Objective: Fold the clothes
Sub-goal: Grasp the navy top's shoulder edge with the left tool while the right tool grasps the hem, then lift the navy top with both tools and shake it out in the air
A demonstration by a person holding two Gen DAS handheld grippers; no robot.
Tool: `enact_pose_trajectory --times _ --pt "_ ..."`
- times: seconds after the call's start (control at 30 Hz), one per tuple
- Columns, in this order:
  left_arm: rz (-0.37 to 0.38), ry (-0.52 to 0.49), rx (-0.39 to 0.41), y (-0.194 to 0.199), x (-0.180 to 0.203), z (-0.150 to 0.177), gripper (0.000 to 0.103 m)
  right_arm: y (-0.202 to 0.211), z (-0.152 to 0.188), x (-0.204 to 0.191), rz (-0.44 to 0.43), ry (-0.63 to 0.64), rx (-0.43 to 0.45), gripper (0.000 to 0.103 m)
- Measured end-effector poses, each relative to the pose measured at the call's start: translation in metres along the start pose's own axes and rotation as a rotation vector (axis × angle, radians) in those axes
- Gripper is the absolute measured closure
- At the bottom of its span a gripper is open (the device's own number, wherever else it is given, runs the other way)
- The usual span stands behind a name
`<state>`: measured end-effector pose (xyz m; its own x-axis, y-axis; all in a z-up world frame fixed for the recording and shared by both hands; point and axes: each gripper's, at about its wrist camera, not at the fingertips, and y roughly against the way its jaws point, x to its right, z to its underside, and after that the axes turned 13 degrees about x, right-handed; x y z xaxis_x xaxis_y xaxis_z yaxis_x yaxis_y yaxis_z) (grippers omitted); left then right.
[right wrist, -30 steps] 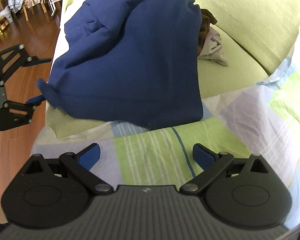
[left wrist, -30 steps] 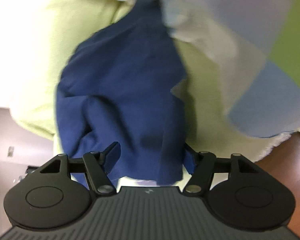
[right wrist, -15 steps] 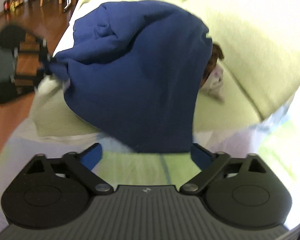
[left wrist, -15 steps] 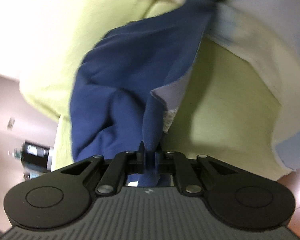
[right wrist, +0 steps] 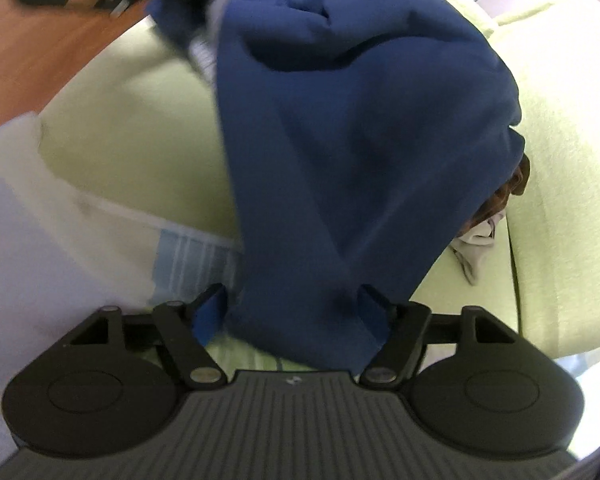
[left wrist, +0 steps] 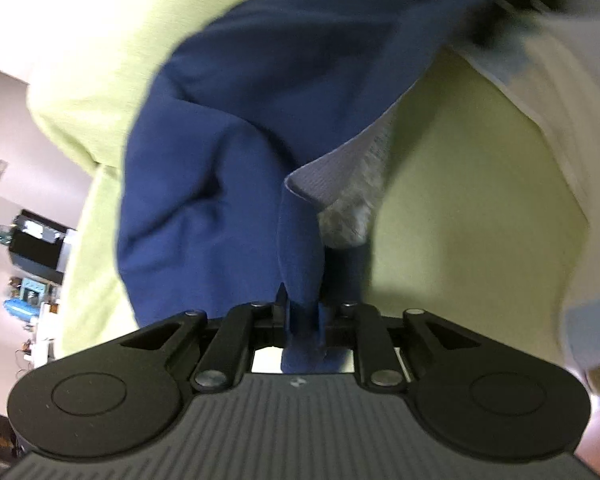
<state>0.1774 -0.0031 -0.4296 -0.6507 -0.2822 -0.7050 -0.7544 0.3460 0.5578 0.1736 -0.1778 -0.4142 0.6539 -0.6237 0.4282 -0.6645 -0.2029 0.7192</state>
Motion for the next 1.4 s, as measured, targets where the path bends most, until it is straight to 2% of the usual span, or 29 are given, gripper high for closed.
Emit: enact_pose_trajectory --times 0.03,0.1,0.13,0.17,0.2,0.23,0.27,0.33,0.37,0.5,0.57,0.67,0.8,0.83,0.9,0.93,1.03,1.1,1.13,1.2,1.27,1.37,1.4 --pt "0.004 -0.019 0.002 0.001 0.004 0.003 0.076 0.003 0.000 0.001 0.023 0.013 0.013 0.050" --pt "0.000 -0.050 0.006 0.004 0.010 0.010 0.049 0.004 0.000 0.002 0.045 0.027 0.020 0.058" --pt "0.003 -0.048 0.005 0.003 0.010 0.011 0.046 0.004 -0.001 0.002 0.060 0.035 0.021 0.063" --pt "0.003 -0.045 0.003 0.002 0.010 0.012 0.047 0.002 0.001 0.003 0.062 0.040 0.019 0.074" --pt "-0.006 -0.043 0.003 -0.002 0.008 0.013 0.064 -0.001 0.002 0.002 0.065 0.048 0.019 0.083" --pt "-0.012 -0.035 -0.002 -0.005 0.006 0.014 0.086 -0.004 0.003 0.000 0.066 0.071 0.029 0.095" --pt "-0.008 -0.009 -0.021 -0.010 0.002 0.013 0.094 -0.007 0.004 -0.002 0.068 0.093 0.038 0.098" --pt "-0.011 0.078 -0.043 -0.015 -0.011 0.008 0.095 -0.011 0.005 -0.005 0.069 0.124 0.055 0.099" --pt "-0.021 0.110 -0.048 -0.015 -0.014 0.002 0.095 -0.006 0.001 0.005 0.060 0.055 0.057 0.100" --pt "-0.083 0.320 -0.056 0.007 -0.067 -0.014 0.096 0.014 -0.015 0.041 0.024 -0.216 0.066 0.100" --pt "-0.128 0.409 -0.035 0.026 -0.103 -0.027 0.096 0.033 -0.025 0.052 0.015 -0.303 0.090 0.100" --pt "-0.189 0.489 0.000 0.049 -0.148 -0.048 0.096 0.071 -0.040 0.062 0.013 -0.416 0.133 0.100" --pt "-0.285 0.565 0.102 0.092 -0.224 -0.082 0.096 0.129 -0.077 0.087 0.050 -0.567 0.218 0.100" --pt "-0.300 0.582 0.131 0.100 -0.243 -0.090 0.096 0.157 -0.098 0.103 0.079 -0.629 0.262 0.100" --pt "-0.327 0.614 0.195 0.116 -0.287 -0.107 0.096 0.181 -0.117 0.116 0.113 -0.670 0.300 0.100" --pt "-0.332 0.620 0.221 0.122 -0.304 -0.113 0.096 0.206 -0.138 0.130 0.162 -0.685 0.338 0.100" --pt "-0.343 0.587 0.320 0.153 -0.356 -0.141 0.096 0.242 -0.166 0.153 0.236 -0.741 0.384 0.100" --pt "-0.352 0.558 0.398 0.175 -0.384 -0.163 0.096 0.283 -0.193 0.174 0.310 -0.788 0.439 0.100" --pt "-0.357 0.547 0.429 0.182 -0.396 -0.173 0.096 0.289 -0.195 0.175 0.320 -0.790 0.446 0.100" --pt "-0.364 0.517 0.500 0.205 -0.417 -0.196 0.096 0.333 -0.216 0.184 0.376 -0.822 0.502 0.100" --pt "-0.350 0.470 0.568 0.224 -0.429 -0.223 0.096 0.358 -0.222 0.184 0.400 -0.854 0.533 0.100" --pt "-0.310 0.395 0.660 0.239 -0.425 -0.267 0.096 0.407 -0.221 0.173 0.427 -0.946 0.602 0.100" --pt "-0.275 0.361 0.705 0.246 -0.417 -0.291 0.096 0.420 -0.218 0.171 0.435 -0.967 0.616 0.100"
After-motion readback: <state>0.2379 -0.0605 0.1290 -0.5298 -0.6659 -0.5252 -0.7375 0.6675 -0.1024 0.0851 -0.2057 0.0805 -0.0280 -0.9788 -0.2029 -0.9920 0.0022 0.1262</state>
